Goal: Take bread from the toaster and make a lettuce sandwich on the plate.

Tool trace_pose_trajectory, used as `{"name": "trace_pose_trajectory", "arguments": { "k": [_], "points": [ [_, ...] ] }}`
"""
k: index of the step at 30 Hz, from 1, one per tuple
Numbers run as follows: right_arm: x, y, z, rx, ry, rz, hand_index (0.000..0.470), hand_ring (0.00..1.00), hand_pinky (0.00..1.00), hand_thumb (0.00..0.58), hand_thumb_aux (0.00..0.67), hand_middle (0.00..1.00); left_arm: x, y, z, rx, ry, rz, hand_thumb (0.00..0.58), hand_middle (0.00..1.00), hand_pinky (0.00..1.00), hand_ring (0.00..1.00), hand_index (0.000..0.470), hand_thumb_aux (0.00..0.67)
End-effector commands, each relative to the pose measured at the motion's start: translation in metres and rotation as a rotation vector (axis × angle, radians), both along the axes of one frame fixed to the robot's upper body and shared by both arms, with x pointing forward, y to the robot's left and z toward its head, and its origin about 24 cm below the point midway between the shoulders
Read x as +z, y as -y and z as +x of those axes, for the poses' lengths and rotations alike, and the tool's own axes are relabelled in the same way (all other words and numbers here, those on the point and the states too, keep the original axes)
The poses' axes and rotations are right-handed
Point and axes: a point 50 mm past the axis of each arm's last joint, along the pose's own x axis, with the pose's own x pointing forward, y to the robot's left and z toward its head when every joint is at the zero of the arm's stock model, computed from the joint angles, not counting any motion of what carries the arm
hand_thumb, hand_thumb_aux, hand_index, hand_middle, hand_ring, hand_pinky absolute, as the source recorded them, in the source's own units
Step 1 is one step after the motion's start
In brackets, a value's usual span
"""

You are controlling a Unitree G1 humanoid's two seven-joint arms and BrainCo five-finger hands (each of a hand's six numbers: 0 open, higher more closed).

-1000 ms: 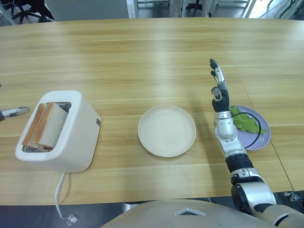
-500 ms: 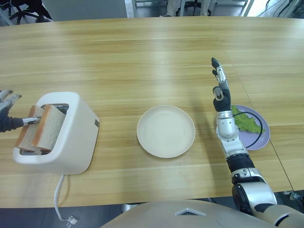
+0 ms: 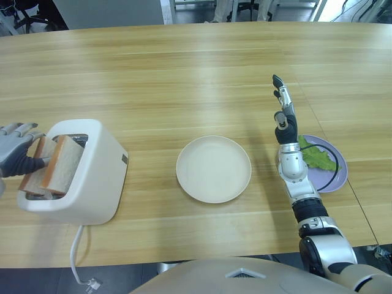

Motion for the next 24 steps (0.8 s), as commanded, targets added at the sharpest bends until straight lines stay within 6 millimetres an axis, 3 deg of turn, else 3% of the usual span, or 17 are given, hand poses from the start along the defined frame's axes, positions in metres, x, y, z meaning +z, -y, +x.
{"name": "trace_pose_trajectory", "arguments": {
  "k": [1,2,3,4,5,16,19,24],
  "points": [
    [-0.004,0.003,0.000,-0.014,-0.021,0.003,0.000,0.00,0.00,0.000,0.000,0.00,-0.012,0.006,-0.002,-0.013,-0.046,-0.073,0.519,0.00,0.00,0.00,0.310,0.452],
    [-0.004,0.002,0.000,-0.013,-0.021,0.002,0.000,0.00,0.00,0.000,0.000,0.00,-0.012,0.008,-0.002,-0.019,-0.046,-0.083,0.580,0.00,0.00,0.00,0.460,0.670],
    [-0.004,0.002,0.000,-0.013,-0.022,0.002,0.000,0.00,0.00,0.000,0.000,0.00,-0.012,0.009,-0.002,-0.022,-0.043,-0.088,0.580,0.50,0.50,0.50,0.460,0.670],
    [-0.004,0.002,0.000,-0.013,-0.022,0.001,0.000,0.00,0.00,0.000,0.000,0.00,-0.011,0.011,-0.002,-0.029,-0.035,-0.097,0.580,0.50,0.50,0.50,0.460,0.670],
    [-0.004,0.003,0.000,-0.013,-0.022,0.001,0.000,0.00,0.00,0.000,0.000,0.00,-0.010,0.012,-0.001,-0.034,-0.024,-0.105,0.580,1.00,1.00,1.00,0.460,0.670],
    [-0.001,0.012,0.001,-0.043,-0.011,-0.017,0.000,0.00,0.00,0.000,0.000,0.00,-0.001,0.024,0.003,-0.085,0.056,-0.174,0.580,1.00,1.00,1.00,0.460,0.670],
    [0.005,0.033,0.001,-0.099,0.005,-0.067,0.000,0.00,0.00,0.000,0.000,0.00,0.002,0.026,0.003,-0.089,0.079,-0.186,0.580,1.00,1.00,1.00,0.460,0.670],
    [0.018,0.088,-0.002,-0.245,0.016,-0.205,0.000,0.00,0.00,0.000,0.000,0.00,0.016,0.029,0.004,-0.106,0.158,-0.202,0.580,1.00,1.00,1.00,0.460,0.670]
  ]
}}
